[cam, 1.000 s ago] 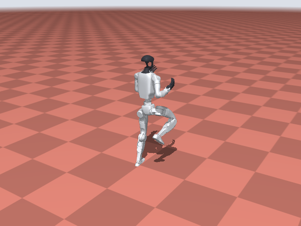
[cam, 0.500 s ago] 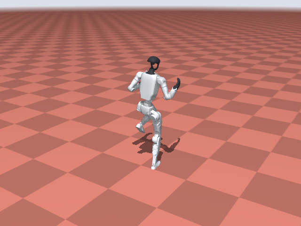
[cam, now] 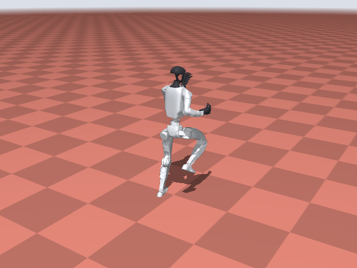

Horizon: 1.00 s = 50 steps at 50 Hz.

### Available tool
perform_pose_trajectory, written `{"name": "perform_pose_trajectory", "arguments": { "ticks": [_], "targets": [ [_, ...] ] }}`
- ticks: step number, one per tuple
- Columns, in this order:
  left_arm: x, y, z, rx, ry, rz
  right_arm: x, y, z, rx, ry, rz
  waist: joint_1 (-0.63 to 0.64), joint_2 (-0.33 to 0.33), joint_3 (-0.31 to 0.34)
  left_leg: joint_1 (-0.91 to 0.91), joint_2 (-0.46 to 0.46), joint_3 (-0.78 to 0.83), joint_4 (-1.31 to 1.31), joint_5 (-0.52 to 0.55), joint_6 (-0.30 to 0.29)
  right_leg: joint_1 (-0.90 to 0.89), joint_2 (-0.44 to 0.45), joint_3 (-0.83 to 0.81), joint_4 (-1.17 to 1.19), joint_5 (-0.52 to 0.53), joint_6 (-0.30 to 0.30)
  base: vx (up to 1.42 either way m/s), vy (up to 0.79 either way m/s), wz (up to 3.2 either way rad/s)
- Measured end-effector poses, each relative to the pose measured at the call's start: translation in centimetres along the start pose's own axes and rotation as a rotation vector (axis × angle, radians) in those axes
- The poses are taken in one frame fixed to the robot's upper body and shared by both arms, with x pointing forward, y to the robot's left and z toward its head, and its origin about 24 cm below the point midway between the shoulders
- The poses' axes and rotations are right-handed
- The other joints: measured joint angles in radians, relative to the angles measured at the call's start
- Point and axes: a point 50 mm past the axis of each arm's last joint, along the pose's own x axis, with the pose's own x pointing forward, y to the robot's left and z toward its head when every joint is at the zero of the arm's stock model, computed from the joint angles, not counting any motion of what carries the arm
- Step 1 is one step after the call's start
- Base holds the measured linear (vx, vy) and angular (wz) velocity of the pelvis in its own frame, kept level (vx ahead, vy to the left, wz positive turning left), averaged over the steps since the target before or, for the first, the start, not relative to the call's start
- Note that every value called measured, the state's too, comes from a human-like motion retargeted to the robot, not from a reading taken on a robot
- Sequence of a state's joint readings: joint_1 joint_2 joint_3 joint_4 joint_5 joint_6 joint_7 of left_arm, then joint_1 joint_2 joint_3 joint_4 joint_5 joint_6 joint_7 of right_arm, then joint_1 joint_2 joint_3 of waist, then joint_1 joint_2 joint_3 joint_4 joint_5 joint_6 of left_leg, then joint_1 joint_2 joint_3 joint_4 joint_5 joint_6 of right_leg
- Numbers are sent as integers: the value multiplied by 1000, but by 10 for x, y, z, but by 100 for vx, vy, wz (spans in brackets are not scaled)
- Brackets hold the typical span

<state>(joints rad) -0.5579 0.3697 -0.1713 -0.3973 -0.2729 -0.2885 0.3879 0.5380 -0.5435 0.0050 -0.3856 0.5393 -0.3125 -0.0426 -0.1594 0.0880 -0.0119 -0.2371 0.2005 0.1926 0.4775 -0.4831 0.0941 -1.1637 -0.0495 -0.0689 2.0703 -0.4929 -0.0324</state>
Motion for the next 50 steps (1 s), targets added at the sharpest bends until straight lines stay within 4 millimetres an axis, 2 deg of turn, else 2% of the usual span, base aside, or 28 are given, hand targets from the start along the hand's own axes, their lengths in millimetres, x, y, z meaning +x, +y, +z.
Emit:
{"name": "perform_pose_trajectory", "arguments": {
  "ticks": [3,5,7,8,10,13,14,15,17,18,20,22,25,26,27,28,30,32,33,35,37,38,40,42,43,45,48,50],
  "targets": [
    [-15,12,6,-1,-6,120,-21,-5,15,-74,56,88,-51,105,-131,100,35,-12,-253,321,-72,285,29,-53,-399,187,39,28,-15,57],
    [-26,13,8,-23,20,117,-33,-9,16,-132,111,90,-65,118,-147,144,31,-43,-275,424,-105,547,64,-32,-761,341,116,19,-17,141],
    [-38,17,15,-83,54,79,-36,-13,9,-169,151,77,-67,42,-69,142,-50,-76,-15,315,-34,886,43,73,-1202,501,181,7,-16,124],
    [-44,20,19,-122,69,74,-32,-12,5,-177,152,73,-54,-11,-13,99,-98,-75,219,224,9,1054,5,130,-1438,591,197,-3,-16,51],
    [-55,28,23,-200,112,111,-14,-7,-3,-185,131,85,2,-99,63,-92,-154,-27,752,60,73,1263,-91,212,-1785,672,182,-12,-17,-9],
    [-81,40,15,-236,275,157,28,9,-10,-131,48,102,84,-161,90,-526,-130,6,1448,-89,103,1300,-159,192,-1879,262,91,-24,-18,5],
    [-96,49,11,-205,355,189,46,17,-1,-97,-36,99,106,-168,101,-671,-121,-3,1619,-110,84,1282,-161,185,-1874,139,62,-29,-18,0],
    [-113,60,8,-161,442,230,65,25,14,-58,-137,96,126,-169,114,-812,-113,-18,1772,-123,56,1255,-156,184,-1861,34,32,-29,-15,-52],
    [-162,91,10,-49,667,363,101,50,73,-13,-444,160,144,-158,170,-970,-106,-50,1903,-133,-19,1151,-114,245,-1707,-62,-50,-26,-11,-91],
    [-186,102,15,-6,778,409,110,64,107,12,-598,209,136,-160,184,-1015,-108,-53,1912,-134,-29,1092,-97,265,-1623,-69,-65,-14,-8,-46],
    [-217,109,28,54,958,379,105,81,153,74,-837,254,119,-169,152,-1045,-135,-33,1846,-113,17,1064,-101,243,-1638,3,-33,4,-6,47],
    [-219,101,31,81,1060,188,82,82,169,136,-959,216,160,-206,84,-967,-183,8,1667,-59,69,1134,-136,198,-1823,188,28,22,-3,74],
    [-228,88,37,42,1167,7,55,84,165,237,-965,266,266,-265,29,-658,-222,70,1240,68,57,1220,-177,187,-2005,509,119,24,1,-63],
    [-235,88,43,28,1192,36,53,87,159,258,-920,318,274,-247,33,-516,-222,63,1061,130,29,1240,-166,154,-1992,537,100,19,4,-148],
    [-241,89,48,18,1212,71,51,89,151,270,-873,360,278,-216,47,-365,-215,46,875,196,-4,1256,-146,114,-1947,540,69,14,6,-164],
    [-246,88,53,16,1220,117,49,90,142,261,-817,384,273,-161,76,-197,-196,8,677,270,-47,1267,-108,58,-1837,490,15,10,8,-143],
    [-249,87,52,38,1204,166,46,87,118,215,-690,372,240,-39,124,100,-122,-68,281,450,-126,1167,-19,-28,-1399,314,-82,6,8,-88],
    [-233,91,34,82,1097,236,51,82,91,163,-542,323,211,-28,92,186,-108,-84,42,470,-86,809,-14,-31,-763,178,-27,1,3,-42],
    [-223,91,26,98,1036,246,51,79,77,127,-470,296,189,-6,101,246,-84,-89,-38,369,-91,691,22,-27,-537,123,-24,-8,1,-17],
    [-194,84,3,118,864,275,50,68,49,44,-344,228,127,20,131,313,-55,-107,-108,63,-76,454,79,-29,-138,48,29,-18,1,40],
    [-145,61,-25,98,634,282,45,47,21,13,-223,92,32,36,173,203,-45,-185,59,-166,8,249,110,-57,123,1,127,-32,0,136],
    [-113,43,-35,89,507,244,39,33,9,23,-162,14,9,50,166,61,-41,-229,238,-238,59,130,136,-69,205,-38,135,-33,-2,112],
    [-48,9,-25,26,238,144,17,7,-8,4,-52,-104,0,68,145,-134,-41,-275,459,-266,78,-24,149,-90,268,-44,158,-15,-5,36],
    [-10,-8,6,27,-3,24,-7,-5,-11,-20,39,-79,44,53,80,-124,-27,-213,381,-211,51,-54,174,-64,184,12,117,14,-6,-119],
    [-1,-10,20,40,-90,-10,-17,-8,-10,-25,85,-32,59,44,38,-75,-25,-170,276,-163,43,-31,196,-40,102,52,98,27,-7,-154],
    [-2,-7,37,12,-159,-18,-34,-15,-10,-51,205,59,41,52,-42,39,-22,-126,51,5,10,108,225,-5,-146,146,80,35,-9,-88],
    [-25,-3,36,-96,-68,4,-75,-26,-21,-104,412,55,-51,79,-137,121,-5,-164,-133,332,-104,491,238,42,-774,375,107,38,-15,72],
    [-31,4,34,-114,-36,44,-87,-35,-25,-116,465,-8,-96,21,-180,69,-80,-116,-55,384,-98,714,170,162,-1204,503,140,28,-16,159]
  ]
}}
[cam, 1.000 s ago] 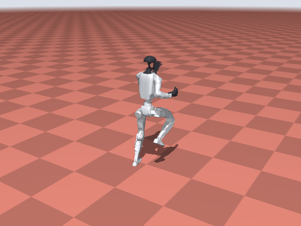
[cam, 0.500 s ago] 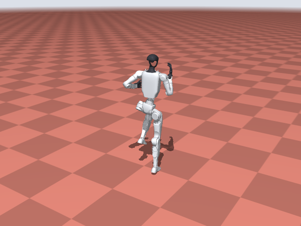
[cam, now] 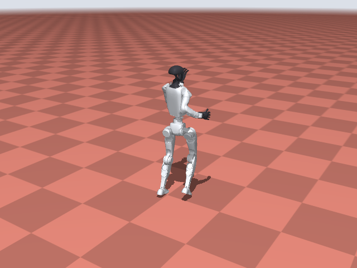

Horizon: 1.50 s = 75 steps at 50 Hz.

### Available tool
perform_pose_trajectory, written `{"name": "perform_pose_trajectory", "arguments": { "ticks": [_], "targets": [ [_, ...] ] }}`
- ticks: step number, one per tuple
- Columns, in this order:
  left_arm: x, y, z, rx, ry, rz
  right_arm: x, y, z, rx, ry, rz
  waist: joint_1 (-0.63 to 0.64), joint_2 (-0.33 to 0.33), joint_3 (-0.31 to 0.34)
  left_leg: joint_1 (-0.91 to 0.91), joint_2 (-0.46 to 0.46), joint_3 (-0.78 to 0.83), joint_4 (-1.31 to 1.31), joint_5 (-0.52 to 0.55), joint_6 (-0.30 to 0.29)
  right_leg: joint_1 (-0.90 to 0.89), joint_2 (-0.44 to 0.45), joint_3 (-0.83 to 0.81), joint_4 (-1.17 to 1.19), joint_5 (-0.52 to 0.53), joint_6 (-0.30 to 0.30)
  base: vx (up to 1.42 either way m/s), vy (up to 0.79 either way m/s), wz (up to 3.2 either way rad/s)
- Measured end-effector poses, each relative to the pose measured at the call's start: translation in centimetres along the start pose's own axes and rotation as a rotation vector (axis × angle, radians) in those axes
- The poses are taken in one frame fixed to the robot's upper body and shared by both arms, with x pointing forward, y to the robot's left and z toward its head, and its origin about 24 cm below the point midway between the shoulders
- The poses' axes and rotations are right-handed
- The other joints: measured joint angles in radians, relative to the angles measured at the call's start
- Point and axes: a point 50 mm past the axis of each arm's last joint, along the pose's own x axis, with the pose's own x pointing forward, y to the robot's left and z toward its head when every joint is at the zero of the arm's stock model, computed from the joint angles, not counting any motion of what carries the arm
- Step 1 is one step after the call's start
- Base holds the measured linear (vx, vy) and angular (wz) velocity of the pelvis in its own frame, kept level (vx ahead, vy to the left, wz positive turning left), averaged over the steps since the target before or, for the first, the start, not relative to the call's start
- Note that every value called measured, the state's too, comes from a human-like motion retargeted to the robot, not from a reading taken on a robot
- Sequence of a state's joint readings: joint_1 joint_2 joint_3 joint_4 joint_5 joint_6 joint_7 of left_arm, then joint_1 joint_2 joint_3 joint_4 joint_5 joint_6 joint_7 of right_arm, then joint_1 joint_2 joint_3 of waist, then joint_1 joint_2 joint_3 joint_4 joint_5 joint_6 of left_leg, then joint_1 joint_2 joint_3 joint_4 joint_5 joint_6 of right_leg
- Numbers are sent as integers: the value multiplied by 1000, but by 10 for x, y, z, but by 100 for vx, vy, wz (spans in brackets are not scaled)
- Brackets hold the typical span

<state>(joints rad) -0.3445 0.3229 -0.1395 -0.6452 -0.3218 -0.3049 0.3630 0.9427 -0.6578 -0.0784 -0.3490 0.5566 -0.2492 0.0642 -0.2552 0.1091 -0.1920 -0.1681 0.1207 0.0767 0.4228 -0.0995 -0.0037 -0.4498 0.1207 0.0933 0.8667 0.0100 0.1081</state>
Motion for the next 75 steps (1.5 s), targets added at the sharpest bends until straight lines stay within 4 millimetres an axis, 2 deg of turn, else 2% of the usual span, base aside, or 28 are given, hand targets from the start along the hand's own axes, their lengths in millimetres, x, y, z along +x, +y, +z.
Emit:
{"name": "perform_pose_trajectory", "arguments": {
  "ticks": [3,7,11,13,15,20,21,23,25,26,29,32,35,37,40,42,46,47,49,52,55,58,62,65,68,70,72,75],
  "targets": [
    [-15,34,-3,-108,111,124,15,0,-13,46,19,-64,-69,-170,137,-135,-125,60,676,-229,146,501,-224,39,-688,175,-12,10,-9,123],
    [-60,58,-18,-89,327,285,69,26,22,48,-213,-28,59,-249,253,-558,-117,124,1582,-418,130,615,-306,49,-822,-163,-72,-14,-11,-76],
    [-134,97,-2,92,648,470,125,71,146,144,-789,69,176,-217,419,-863,-39,53,2051,-489,25,491,-215,167,-607,-464,-241,-28,-11,-155],
    [-163,107,18,143,820,495,116,90,208,221,-1053,170,237,-228,439,-901,-25,53,2052,-497,31,392,-183,229,-448,-510,-255,-5,-3,-147],
    [-177,105,29,187,967,421,90,97,232,346,-1202,255,285,-239,377,-907,-50,78,1926,-464,100,399,-206,217,-545,-435,-223,22,2,10],
    [-198,103,38,239,1184,231,62,103,214,460,-1154,457,320,-270,217,-520,-50,197,1147,-329,193,495,-267,113,-866,52,-31,27,3,21],
    [-204,102,39,216,1204,256,64,107,205,427,-1101,490,313,-248,211,-383,-41,217,930,-281,187,510,-265,23,-855,64,-51,19,7,-82],
    [-214,98,37,164,1226,300,65,109,183,349,-997,497,302,-149,265,-35,-2,228,457,-133,115,566,-213,-147,-706,-32,-155,14,8,-103],
    [-216,90,23,159,1215,239,65,102,160,277,-909,415,276,1,299,239,108,242,30,41,-27,414,-84,-209,-183,-271,-268,-2,8,-60],
    [-210,88,9,187,1162,201,70,99,151,246,-865,380,269,20,265,247,121,274,-61,6,-45,201,-56,-202,160,-368,-272,-16,7,-47],
    [-159,79,-33,241,877,177,87,90,125,168,-748,254,203,24,255,241,104,280,-177,-297,-30,-285,-70,-223,950,-553,-222,-24,6,8],
    [-62,52,-61,158,485,154,98,72,90,208,-600,43,78,-44,329,87,28,118,19,-522,148,-569,-174,-212,1366,-555,-55,-18,-2,191],
    [16,11,-46,128,187,-79,68,37,67,238,-506,-50,78,-25,297,-60,44,79,177,-505,157,-664,-141,-212,1386,-569,-43,9,-6,68],
    [28,4,-31,130,86,-123,44,22,69,122,-449,30,89,4,217,15,55,121,28,-376,119,-588,-138,-216,1239,-544,-102,38,-10,-43],
    [13,2,-25,157,59,-88,27,17,66,38,-328,146,88,79,66,75,94,146,-159,-72,17,-383,-73,-210,808,-480,-216,37,-17,-23],
    [0,7,-21,140,86,-61,19,15,53,14,-249,140,53,86,56,121,88,115,-144,25,-14,-108,-89,-191,382,-340,-168,35,-16,130],
    [-18,31,-6,79,140,44,38,16,40,-44,-234,55,48,-76,224,4,-32,110,626,-218,109,527,-280,-96,-609,55,-67,19,-16,102],
    [-23,35,-6,54,166,79,51,20,39,-40,-247,38,80,-114,239,-117,-50,116,904,-293,143,575,-328,-62,-728,69,-64,0,-19,-24],
    [-39,43,-10,23,258,115,80,32,44,14,-303,17,156,-161,266,-355,-22,134,1394,-410,156,599,-374,-17,-780,-135,-67,-6,-19,-35],
    [-82,75,-11,92,473,238,123,61,97,112,-561,41,244,-180,350,-657,21,99,1917,-509,95,566,-375,8,-717,-436,-120,-17,-17,-50],
    [-152,113,5,188,798,444,128,91,203,120,-988,182,274,-183,410,-830,47,80,2080,-557,86,372,-328,88,-390,-574,-212,-10,-10,-53],
    [-184,117,25,230,1021,418,89,101,246,236,-1261,241,318,-226,301,-861,-4,123,1903,-523,187,395,-353,33,-554,-407,-140,21,2,44],
    [-195,105,37,254,1147,260,49,101,237,288,-1364,272,422,-284,224,-550,-149,169,1281,-359,126,529,-388,-26,-815,8,-18,25,10,-31],
    [-204,100,42,219,1172,284,46,106,219,213,-1283,367,417,-174,237,-148,-48,180,685,-175,79,537,-291,-140,-618,-32,-108,11,8,-108],
    [-192,93,20,242,1090,243,60,106,188,159,-1104,328,351,-36,258,140,70,159,111,76,18,239,-168,-217,180,-318,-216,-4,8,-32],
    [-170,89,-2,266,967,208,72,101,166,102,-977,269,287,12,276,230,106,139,-86,-9,-4,-3,-140,-244,683,-465,-225,-16,11,31],
    [-137,78,-33,242,772,217,85,92,141,72,-853,198,211,25,302,228,117,92,-103,-279,11,-239,-146,-252,1075,-561,-180,-25,12,73],
    [-50,46,-66,147,410,224,95,71,106,102,-688,61,97,23,377,63,117,-24,121,-514,115,-493,-152,-259,1400,-629,-96,-26,5,119]
  ]
}}
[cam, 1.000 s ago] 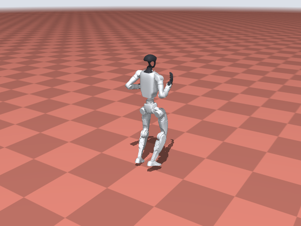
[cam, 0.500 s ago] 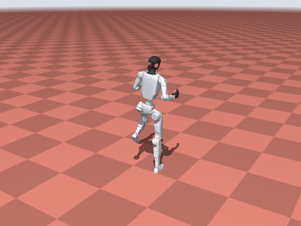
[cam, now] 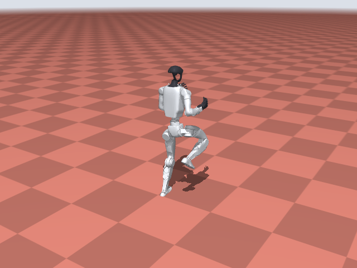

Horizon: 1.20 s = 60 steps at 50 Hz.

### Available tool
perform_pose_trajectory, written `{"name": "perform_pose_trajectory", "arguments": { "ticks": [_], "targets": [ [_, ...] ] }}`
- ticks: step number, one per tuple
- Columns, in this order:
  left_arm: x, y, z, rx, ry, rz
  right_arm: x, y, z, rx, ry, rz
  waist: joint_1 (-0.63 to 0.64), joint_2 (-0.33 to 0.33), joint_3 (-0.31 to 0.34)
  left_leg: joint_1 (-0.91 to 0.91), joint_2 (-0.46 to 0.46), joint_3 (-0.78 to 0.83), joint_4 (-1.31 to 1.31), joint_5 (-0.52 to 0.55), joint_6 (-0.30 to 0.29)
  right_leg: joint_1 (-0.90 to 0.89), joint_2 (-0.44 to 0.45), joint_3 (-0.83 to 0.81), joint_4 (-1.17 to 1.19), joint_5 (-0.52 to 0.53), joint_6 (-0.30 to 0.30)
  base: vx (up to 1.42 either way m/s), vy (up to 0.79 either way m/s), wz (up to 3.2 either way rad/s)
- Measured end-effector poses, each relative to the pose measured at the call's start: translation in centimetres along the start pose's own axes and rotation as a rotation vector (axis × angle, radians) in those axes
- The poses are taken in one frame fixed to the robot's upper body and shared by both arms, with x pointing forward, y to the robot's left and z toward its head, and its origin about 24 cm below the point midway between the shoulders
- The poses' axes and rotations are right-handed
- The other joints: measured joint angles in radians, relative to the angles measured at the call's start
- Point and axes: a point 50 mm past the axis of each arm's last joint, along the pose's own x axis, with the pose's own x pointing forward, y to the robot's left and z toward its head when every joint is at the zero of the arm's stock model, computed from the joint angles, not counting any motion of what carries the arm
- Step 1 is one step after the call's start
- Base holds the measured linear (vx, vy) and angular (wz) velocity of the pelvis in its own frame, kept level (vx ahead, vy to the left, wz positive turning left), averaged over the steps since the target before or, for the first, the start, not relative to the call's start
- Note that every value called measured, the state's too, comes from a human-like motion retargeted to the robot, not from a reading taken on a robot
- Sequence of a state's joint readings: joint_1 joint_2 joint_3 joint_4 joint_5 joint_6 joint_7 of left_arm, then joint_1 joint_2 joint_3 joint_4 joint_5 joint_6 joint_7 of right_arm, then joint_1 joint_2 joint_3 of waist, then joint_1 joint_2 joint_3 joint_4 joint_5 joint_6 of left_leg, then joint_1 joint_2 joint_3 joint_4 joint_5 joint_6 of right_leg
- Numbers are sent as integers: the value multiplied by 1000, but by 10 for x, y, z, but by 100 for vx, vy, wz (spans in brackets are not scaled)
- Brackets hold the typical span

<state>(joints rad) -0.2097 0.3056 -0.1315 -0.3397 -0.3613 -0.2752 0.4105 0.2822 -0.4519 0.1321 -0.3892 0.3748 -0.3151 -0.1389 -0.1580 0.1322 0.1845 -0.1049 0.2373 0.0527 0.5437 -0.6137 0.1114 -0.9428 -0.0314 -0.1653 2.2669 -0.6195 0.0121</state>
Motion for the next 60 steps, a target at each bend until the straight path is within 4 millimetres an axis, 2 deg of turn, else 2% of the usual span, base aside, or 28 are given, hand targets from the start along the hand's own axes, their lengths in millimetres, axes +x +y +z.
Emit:
{"name": "perform_pose_trajectory", "arguments": {
  "ticks": [2,5,8,10,13,15,17,19,21,23,25,26,28,30,32,33,35,37,39,41,43,45,48,51,53,55,58,60],
  "targets": [
    [45,-28,40,-15,-252,-86,-16,-19,3,-47,32,-29,-8,5,-5,-110,4,-13,105,22,3,-92,23,-5,10,-9,-11,-8,0,18],
    [60,-47,86,36,-506,-152,-42,-33,21,-116,108,52,6,16,-107,-31,-8,74,-112,216,-38,-57,42,5,-184,46,-76,15,-1,-68],
    [46,-47,86,5,-499,-155,-71,-43,22,-160,280,95,-42,56,-217,57,-17,57,-318,535,-108,205,78,5,-636,260,-46,24,-5,45],
    [34,-41,80,2,-443,-181,-90,-50,14,-187,402,78,-57,43,-243,72,-55,18,-300,600,-99,451,91,51,-1041,462,11,17,-5,109],
    [12,-27,70,-22,-330,-222,-99,-51,-11,-173,488,18,-14,-103,-218,-113,-213,60,251,392,40,826,-12,235,-1704,751,95,3,-3,55],
    [-1,-16,61,-94,-236,-205,-83,-47,-29,-156,475,-1,23,-203,-166,-318,-261,153,752,251,101,1007,-121,319,-2012,804,104,-10,-3,11],
    [-15,0,48,-137,-111,-178,-52,-39,-40,-151,393,11,63,-245,-119,-571,-226,196,1216,155,114,1071,-174,290,-2085,544,57,-20,-5,-1],
    [-34,27,31,-134,58,-111,-10,-30,-26,-161,206,28,133,-245,-61,-801,-181,186,1576,96,59,1074,-181,293,-2077,266,-2,-25,-5,-90],
    [-65,66,14,-109,284,-1,35,-18,15,-118,-59,52,245,-229,11,-918,-110,169,1797,30,-21,979,-144,394,-1916,96,-77,-26,-5,-225],
    [-105,100,4,-34,522,84,62,-5,63,-23,-310,96,317,-231,26,-969,-30,172,1879,-16,-12,826,-97,473,-1704,46,-106,-15,-3,-152],
    [-140,116,3,99,722,61,62,7,96,38,-478,127,301,-240,-47,-996,-49,178,1829,2,70,803,-116,435,-1776,116,-82,8,9,84],
    [-150,117,5,158,794,3,53,9,102,45,-505,124,284,-242,-96,-973,-116,173,1743,31,86,861,-144,387,-1916,209,-57,22,18,170],
    [-167,116,10,228,905,-118,36,10,105,71,-504,118,276,-261,-172,-855,-245,166,1506,87,79,956,-194,325,-2133,426,9,25,21,107],
    [-179,113,18,234,970,-191,23,10,97,111,-436,130,297,-275,-204,-626,-304,164,1177,144,42,1009,-219,302,-2223,620,80,21,18,-48],
    [-185,109,20,203,985,-184,16,13,83,112,-344,174,315,-216,-197,-339,-255,160,788,252,6,1024,-187,185,-2163,641,50,10,16,-149],
    [-186,106,19,185,978,-171,12,14,76,99,-297,195,319,-154,-183,-187,-203,154,580,331,-20,1016,-148,92,-2051,581,-5,-1,16,-150],
    [-178,96,8,199,903,-176,2,13,61,67,-209,202,309,-35,-173,44,-84,171,187,508,-77,834,-95,-48,-1531,364,-118,-12,14,-94],
    [-139,91,-4,220,702,-89,3,11,44,26,-141,161,261,-34,-153,147,-77,205,-69,502,-61,505,-155,-62,-893,245,-63,-20,11,2],
    [-99,76,-13,182,492,-32,2,8,29,-30,-83,141,183,-7,-113,227,-70,170,-208,292,-88,276,-144,-31,-477,153,-41,-29,15,59],
    [-46,48,-15,94,247,-3,3,2,16,-54,-36,107,77,-1,-48,214,-64,93,-178,73,-69,102,-123,1,-186,83,30,-32,10,145],
    [13,8,9,11,-33,-41,-5,-10,11,-41,5,47,-13,-12,25,108,-56,19,-5,-45,-29,-16,-97,20,-27,38,98,-26,3,172],
    [53,-28,57,-48,-311,-122,-24,-24,16,-39,45,16,-34,-17,44,24,-50,-7,92,-40,-24,-102,-68,26,6,34,110,-7,0,46],
    [59,-36,105,-119,-547,-144,-52,-37,31,-95,152,83,-44,-4,-71,62,-52,42,-83,172,-39,-80,-79,-2,-166,107,45,24,-5,-44],
    [40,-31,107,-189,-547,-124,-68,-41,35,-118,275,170,-54,42,-219,79,-36,46,-253,496,-104,78,-16,-31,-556,288,-5,31,-13,-43],
    [27,-29,100,-210,-496,-153,-75,-41,32,-138,333,201,-44,43,-255,82,-48,33,-246,582,-117,270,22,-10,-903,449,13,26,-12,2],
    [16,-25,93,-229,-423,-212,-77,-40,25,-156,363,210,-33,-14,-219,64,-97,57,-39,503,-66,536,7,54,-1295,591,55,24,-10,50],
    [0,-17,75,-291,-261,-244,-63,-35,7,-180,362,236,9,-148,-144,-134,-178,138,598,298,41,887,-99,199,-1875,776,92,14,-10,28],
    [-12,-10,57,-316,-141,-196,-46,-27,-6,-196,335,247,39,-219,-117,-354,-199,179,1054,179,99,1001,-182,254,-2064,708,89,1,-10,36]
  ]
}}
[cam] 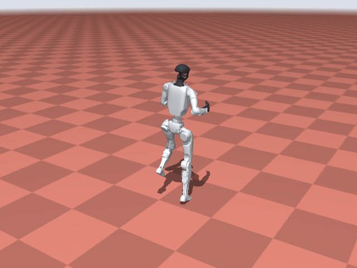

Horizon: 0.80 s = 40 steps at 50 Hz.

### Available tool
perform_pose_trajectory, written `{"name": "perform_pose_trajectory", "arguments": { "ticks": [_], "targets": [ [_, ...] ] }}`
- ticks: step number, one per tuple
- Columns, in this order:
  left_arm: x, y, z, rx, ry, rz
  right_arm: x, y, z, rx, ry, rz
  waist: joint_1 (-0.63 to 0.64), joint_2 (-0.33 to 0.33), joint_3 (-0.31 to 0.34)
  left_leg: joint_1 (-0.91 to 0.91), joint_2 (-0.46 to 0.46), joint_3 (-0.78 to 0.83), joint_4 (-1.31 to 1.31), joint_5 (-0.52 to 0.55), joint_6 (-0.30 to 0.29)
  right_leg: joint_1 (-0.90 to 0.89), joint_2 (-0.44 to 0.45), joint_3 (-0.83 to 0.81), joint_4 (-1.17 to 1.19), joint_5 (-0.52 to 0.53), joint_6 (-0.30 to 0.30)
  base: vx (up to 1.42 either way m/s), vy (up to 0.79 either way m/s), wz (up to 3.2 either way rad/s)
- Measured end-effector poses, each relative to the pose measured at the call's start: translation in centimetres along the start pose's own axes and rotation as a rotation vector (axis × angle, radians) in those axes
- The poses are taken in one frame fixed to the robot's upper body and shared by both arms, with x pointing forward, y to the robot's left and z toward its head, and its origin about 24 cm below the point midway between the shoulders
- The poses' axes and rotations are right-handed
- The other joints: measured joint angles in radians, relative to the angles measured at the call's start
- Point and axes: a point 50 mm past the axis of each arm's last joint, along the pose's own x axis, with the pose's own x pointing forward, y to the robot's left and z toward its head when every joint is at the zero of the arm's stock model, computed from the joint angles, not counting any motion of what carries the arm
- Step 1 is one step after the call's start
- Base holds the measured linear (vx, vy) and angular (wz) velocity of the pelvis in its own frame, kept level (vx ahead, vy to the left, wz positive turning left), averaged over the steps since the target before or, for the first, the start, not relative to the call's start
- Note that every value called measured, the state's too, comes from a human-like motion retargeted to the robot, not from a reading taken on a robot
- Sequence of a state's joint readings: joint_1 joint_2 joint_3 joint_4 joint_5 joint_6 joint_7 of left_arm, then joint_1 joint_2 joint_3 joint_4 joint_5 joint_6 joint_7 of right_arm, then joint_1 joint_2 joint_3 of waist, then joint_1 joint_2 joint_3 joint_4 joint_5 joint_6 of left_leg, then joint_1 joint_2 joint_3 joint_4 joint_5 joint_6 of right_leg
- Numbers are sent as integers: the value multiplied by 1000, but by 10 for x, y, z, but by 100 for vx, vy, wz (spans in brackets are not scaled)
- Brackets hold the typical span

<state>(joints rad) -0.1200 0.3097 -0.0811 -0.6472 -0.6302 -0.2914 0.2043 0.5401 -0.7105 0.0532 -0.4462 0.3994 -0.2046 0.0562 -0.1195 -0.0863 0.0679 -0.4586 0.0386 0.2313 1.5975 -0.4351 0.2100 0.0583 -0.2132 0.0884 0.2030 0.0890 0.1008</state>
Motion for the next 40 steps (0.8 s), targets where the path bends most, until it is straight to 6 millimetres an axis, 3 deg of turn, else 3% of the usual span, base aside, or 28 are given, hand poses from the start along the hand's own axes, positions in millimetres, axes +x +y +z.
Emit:
{"name": "perform_pose_trajectory", "arguments": {
  "ticks": [2,3,5,6,7,9,10,11,13,15,17,18,20,22,23,25,27,28,30,31,33,35,37,40],
  "targets": [
    [-21,19,-12,64,116,127,32,9,8,39,-121,-33,35,-24,26,-258,20,-5,401,-84,0,23,-26,-15,-24,-292,-34,-8,-10,12],
    [-37,33,-16,124,185,209,48,13,23,75,-223,-46,66,-27,52,-363,26,-14,560,-118,-26,24,-29,-21,-17,-416,-57,-12,-8,-65],
    [-80,66,-11,256,346,371,79,16,78,115,-508,-19,126,-26,116,-509,24,-32,767,-180,-113,-30,-17,30,73,-581,-121,-12,-5,-136],
    [-103,79,-2,309,436,421,86,17,110,113,-661,11,147,-33,130,-545,29,-32,792,-196,-133,-93,-5,75,166,-613,-147,-6,-3,-140],
    [-123,87,7,358,527,454,88,19,138,119,-797,32,165,-40,131,-575,35,-30,801,-205,-133,-143,4,106,228,-625,-164,3,-2,-86],
    [-148,90,18,436,709,419,76,22,166,186,-972,8,196,-53,73,-582,47,-19,717,-190,-54,-151,3,91,169,-529,-149,19,0,15],
    [-155,89,20,467,793,364,67,21,172,237,-1029,-29,217,-62,36,-562,44,-11,643,-174,-11,-117,-5,65,77,-444,-129,30,3,67],
    [-159,86,19,486,859,294,59,20,172,265,-1053,-56,235,-78,10,-499,12,1,521,-141,-6,-71,-18,46,-12,-328,-92,32,5,59],
    [-171,84,20,519,971,186,46,20,169,281,-1065,-71,259,-96,-30,-327,-47,14,227,-50,-30,1,-33,12,-130,-118,-26,30,7,3],
    [-182,85,24,557,1032,163,41,24,162,260,-1027,-24,254,-61,-41,-90,-32,18,-115,55,-62,48,-4,-55,-134,-30,-34,23,7,-62],
    [-190,85,23,595,1039,203,39,30,149,239,-948,16,228,34,-21,177,56,17,-499,174,-113,12,80,-141,129,-158,-128,11,7,-79],
    [-192,84,18,620,1023,213,40,33,139,229,-895,20,212,81,-16,285,91,4,-700,253,-151,-80,123,-165,392,-268,-172,4,6,-59],
    [-176,89,2,635,907,286,48,36,118,205,-771,-17,181,118,-11,419,101,-51,-1043,358,-177,-377,150,-198,1019,-412,-128,-1,5,-29],
    [-150,84,-17,592,765,300,52,35,92,155,-641,-82,127,171,23,532,137,-97,-1236,233,-222,-594,182,-228,1487,-543,-140,-13,9,26],
    [-130,78,-30,559,672,282,54,33,80,127,-583,-125,96,184,41,546,145,-115,-1258,96,-214,-718,186,-233,1699,-593,-121,-23,10,77],
    [-76,56,-49,508,453,188,55,25,54,122,-467,-219,17,192,79,472,148,-178,-1157,-150,-136,-960,198,-243,2024,-645,-42,-29,6,130],
    [-11,23,-51,486,197,31,46,14,38,181,-391,-295,-27,197,99,280,139,-249,-907,-249,-53,-1154,205,-265,2159,-655,-7,-27,1,103],
    [16,5,-45,483,68,-46,39,9,35,201,-377,-313,-21,197,91,211,138,-248,-841,-239,-52,-1221,206,-268,2170,-658,-33,-12,0,8],
    [48,-21,-23,470,-145,-122,24,4,36,180,-363,-290,-9,190,51,210,133,-207,-918,-152,-80,-1263,185,-264,2098,-616,-79,9,-1,-49],
    [51,-25,-14,456,-198,-108,17,3,39,156,-350,-247,-27,198,17,261,131,-194,-1033,-67,-95,-1226,176,-265,2010,-589,-88,26,-6,-30],
    [48,-23,-2,406,-238,-60,4,3,40,128,-290,-160,-93,231,-47,362,139,-203,-1248,146,-141,-1088,160,-287,1787,-527,-88,34,-14,30],
    [37,-19,-1,405,-214,-57,-8,3,33,126,-204,-101,-108,272,-135,372,165,-193,-1357,355,-201,-941,174,-299,1483,-454,-143,26,-17,23],
    [29,-15,-1,388,-183,-45,-16,3,24,111,-135,-104,-107,247,-164,360,137,-147,-1306,389,-188,-744,131,-271,1147,-322,-120,22,-13,71],
    [6,-5,0,296,-83,-7,-19,2,11,64,-60,-105,-97,160,-54,320,73,-109,-869,216,-100,-287,106,-145,493,-71,-45,13,-13,81]
  ]
}}
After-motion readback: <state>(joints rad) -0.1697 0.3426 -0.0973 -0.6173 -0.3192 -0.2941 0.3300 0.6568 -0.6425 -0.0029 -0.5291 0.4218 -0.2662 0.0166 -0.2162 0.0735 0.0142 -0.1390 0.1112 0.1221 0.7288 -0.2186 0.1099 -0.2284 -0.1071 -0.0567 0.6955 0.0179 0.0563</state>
